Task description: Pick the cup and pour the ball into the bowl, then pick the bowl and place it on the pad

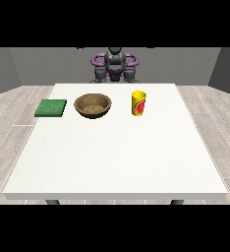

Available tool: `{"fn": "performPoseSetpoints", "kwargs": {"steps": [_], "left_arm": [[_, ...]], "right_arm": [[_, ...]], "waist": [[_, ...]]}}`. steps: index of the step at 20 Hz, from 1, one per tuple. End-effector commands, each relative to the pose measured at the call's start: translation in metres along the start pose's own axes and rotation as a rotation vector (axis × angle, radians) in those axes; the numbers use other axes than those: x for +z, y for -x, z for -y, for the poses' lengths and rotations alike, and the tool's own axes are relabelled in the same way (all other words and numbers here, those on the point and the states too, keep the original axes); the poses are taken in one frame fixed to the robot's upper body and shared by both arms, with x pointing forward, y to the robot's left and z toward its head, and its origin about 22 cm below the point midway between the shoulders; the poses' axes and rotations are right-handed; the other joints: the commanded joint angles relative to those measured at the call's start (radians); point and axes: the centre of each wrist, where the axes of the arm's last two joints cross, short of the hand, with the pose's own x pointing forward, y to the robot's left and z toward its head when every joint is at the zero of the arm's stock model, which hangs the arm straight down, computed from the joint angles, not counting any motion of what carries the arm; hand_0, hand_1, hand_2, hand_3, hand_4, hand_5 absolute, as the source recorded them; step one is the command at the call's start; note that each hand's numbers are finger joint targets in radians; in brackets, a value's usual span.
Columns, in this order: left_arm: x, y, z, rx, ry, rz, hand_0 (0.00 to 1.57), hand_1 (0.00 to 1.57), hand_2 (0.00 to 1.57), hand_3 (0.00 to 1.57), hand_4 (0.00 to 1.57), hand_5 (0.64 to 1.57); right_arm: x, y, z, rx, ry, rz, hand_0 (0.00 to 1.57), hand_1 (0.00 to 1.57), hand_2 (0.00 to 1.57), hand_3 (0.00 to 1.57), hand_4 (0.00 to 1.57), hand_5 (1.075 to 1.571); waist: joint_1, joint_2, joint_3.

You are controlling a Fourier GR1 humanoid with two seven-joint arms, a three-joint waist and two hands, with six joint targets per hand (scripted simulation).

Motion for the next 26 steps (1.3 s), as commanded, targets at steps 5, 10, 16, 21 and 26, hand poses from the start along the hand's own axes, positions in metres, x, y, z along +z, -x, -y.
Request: {"fn": "performPoseSetpoints", "kwargs": {"steps": [5, 10, 16, 21, 26], "left_arm": [[0.022, -0.009, 0.037, 0.149, 0.036, -0.091, 0.0, 0.0, 0.0, 0.0, 0.0, 1.536], [-0.011, -0.035, 0.039, 0.046, 0.081, 0.147, 0.0, 0.0, 0.0, 0.0, 0.0, 1.517], [-0.051, -0.063, 0.001, -0.034, 0.027, 0.372, 0.0, 0.0, 0.0, 0.0, 0.0, 1.509], [-0.073, -0.079, 0.002, -0.144, -0.016, 0.481, 0.0, 0.0, 0.0, 0.0, 0.0, 1.456], [-0.068, -0.011, -0.051, -0.157, -0.071, 0.425, 0.0, 0.0, 0.0, 0.0, 0.0, 1.435]], "right_arm": [[0.019, -0.025, -0.086, -0.082, 0.001, -0.15, 0.0, 0.0, 0.0, 0.0, 0.57, 1.571], [-0.021, -0.076, -0.096, 0.046, -0.058, 0.113, 0.0, 0.0, 0.0, 0.0, 0.2, 1.57], [-0.022, -0.096, -0.083, 0.017, -0.115, 0.287, 0.0, 0.0, 0.0, 0.0, 0.0, 1.57], [-0.03, -0.099, -0.066, 0.016, -0.152, 0.39, 0.0, 0.0, 0.0, 0.0, 0.0, 1.569], [-0.014, -0.115, -0.047, 0.019, -0.17, 0.402, 0.0, 0.0, 0.0, 0.0, 0.0, 1.569]], "waist": [[0.017, -0.038, 0.0008], [-0.027, 0.245, 0.0008], [-0.13, 0.51, 0.0009], [-0.167, 0.616, 0.0018], [-0.198, 0.616, 0.0007]]}}
